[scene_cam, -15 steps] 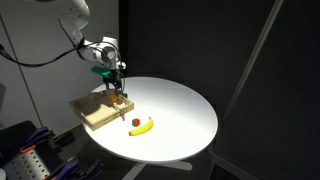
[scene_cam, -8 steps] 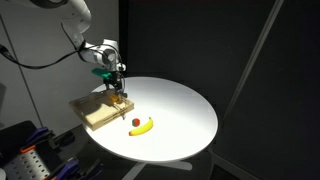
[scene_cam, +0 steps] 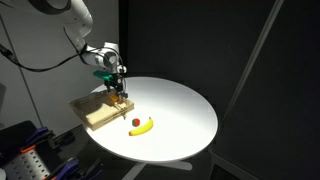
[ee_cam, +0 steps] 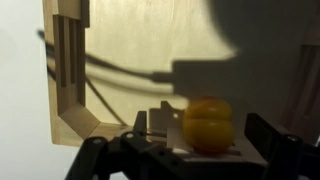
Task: Remove the apple from the box and put it on the table.
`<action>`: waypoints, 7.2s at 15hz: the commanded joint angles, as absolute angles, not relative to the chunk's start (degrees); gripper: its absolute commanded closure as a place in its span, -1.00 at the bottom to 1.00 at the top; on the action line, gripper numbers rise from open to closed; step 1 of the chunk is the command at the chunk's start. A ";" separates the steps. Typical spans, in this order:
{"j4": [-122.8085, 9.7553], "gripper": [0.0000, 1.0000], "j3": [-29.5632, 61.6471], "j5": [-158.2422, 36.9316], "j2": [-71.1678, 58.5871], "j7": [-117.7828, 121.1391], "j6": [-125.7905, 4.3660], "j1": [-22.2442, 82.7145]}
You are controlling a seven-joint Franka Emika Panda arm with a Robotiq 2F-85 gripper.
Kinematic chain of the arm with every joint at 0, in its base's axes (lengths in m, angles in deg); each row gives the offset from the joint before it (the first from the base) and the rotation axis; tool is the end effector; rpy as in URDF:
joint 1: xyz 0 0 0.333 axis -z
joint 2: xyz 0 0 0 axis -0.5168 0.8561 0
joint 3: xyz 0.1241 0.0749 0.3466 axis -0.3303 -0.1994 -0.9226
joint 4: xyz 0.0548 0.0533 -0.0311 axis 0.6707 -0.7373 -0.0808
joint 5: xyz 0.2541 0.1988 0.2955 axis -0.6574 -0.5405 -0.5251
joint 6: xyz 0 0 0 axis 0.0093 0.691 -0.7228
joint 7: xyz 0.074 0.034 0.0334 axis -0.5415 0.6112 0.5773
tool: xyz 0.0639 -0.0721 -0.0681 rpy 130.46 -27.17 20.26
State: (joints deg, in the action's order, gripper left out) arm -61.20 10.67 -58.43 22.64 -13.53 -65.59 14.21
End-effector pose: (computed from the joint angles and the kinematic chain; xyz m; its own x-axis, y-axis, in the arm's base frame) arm 0.6976 0.2283 0.1254 0.9986 0.0360 -0.0375 0.0380 -0.9979 0.0531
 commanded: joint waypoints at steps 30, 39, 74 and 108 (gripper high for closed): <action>-50.97 -1.00 13.02 -59.10 30.09 -20.82 -60.72 10.65; -48.12 -0.54 13.11 -59.09 31.69 -20.98 -59.50 10.59; -61.37 0.36 13.07 -59.13 12.74 -10.80 -56.86 21.01; -71.79 -1.00 10.21 -62.36 -0.15 -3.46 -51.73 26.04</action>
